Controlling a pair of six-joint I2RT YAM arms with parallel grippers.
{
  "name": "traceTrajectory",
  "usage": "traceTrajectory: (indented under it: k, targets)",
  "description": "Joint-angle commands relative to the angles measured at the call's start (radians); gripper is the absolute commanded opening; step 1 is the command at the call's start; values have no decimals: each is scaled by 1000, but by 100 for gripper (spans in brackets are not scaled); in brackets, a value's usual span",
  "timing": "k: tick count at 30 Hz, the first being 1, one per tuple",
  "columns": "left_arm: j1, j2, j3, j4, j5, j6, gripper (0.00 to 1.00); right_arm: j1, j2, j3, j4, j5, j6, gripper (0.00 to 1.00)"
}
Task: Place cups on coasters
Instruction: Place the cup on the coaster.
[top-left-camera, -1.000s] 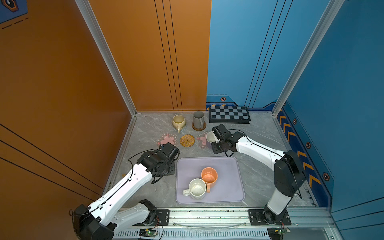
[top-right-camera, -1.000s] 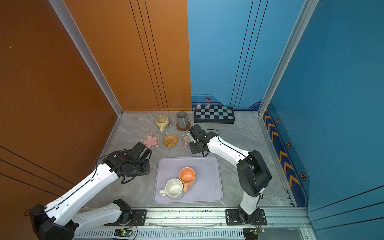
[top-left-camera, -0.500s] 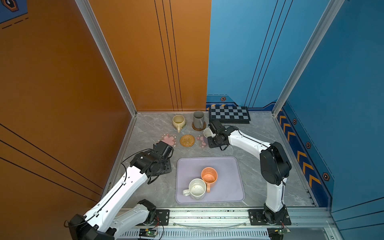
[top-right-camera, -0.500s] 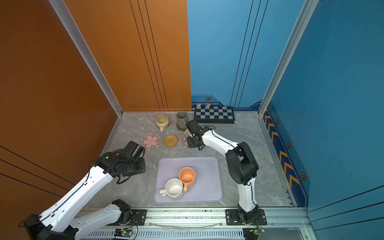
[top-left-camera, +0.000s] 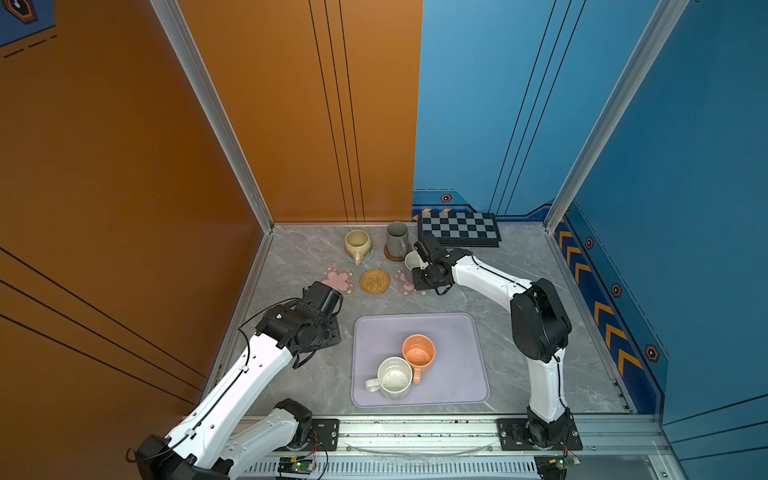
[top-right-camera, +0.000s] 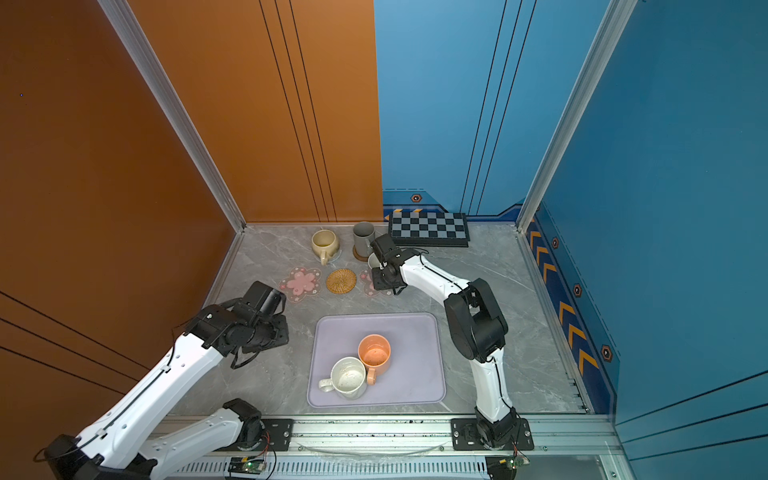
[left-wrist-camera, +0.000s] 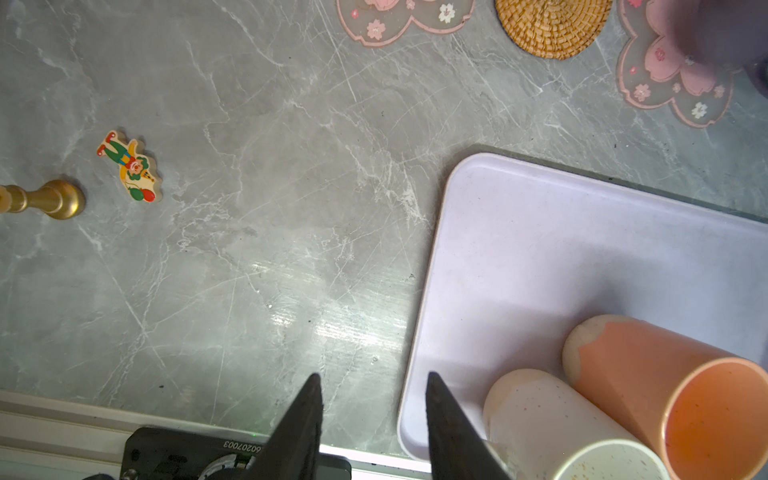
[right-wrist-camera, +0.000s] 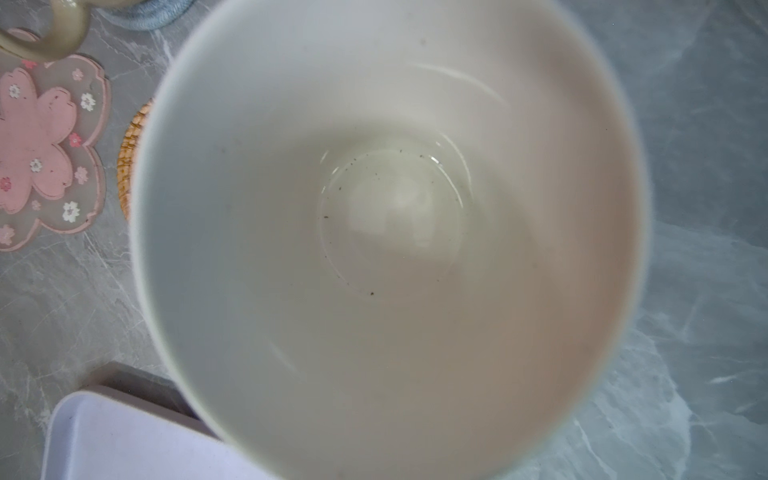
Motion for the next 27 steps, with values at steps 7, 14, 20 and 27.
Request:
traceTrajectory:
  k: [7, 14, 20, 27]
  targets:
    - [17, -24, 6, -5, 19, 15, 42, 8, 11, 54, 45, 34, 21, 0]
    - [21, -52, -11, -7, 26, 4, 42, 15, 16, 61, 49, 44, 15, 0]
    - [23, -73, -18, -6, 30, -4, 42, 28, 44, 67, 48, 81, 2, 0]
    - [22, -85, -25, -7, 31, -9, 42, 28, 55, 64, 49, 105, -4, 0]
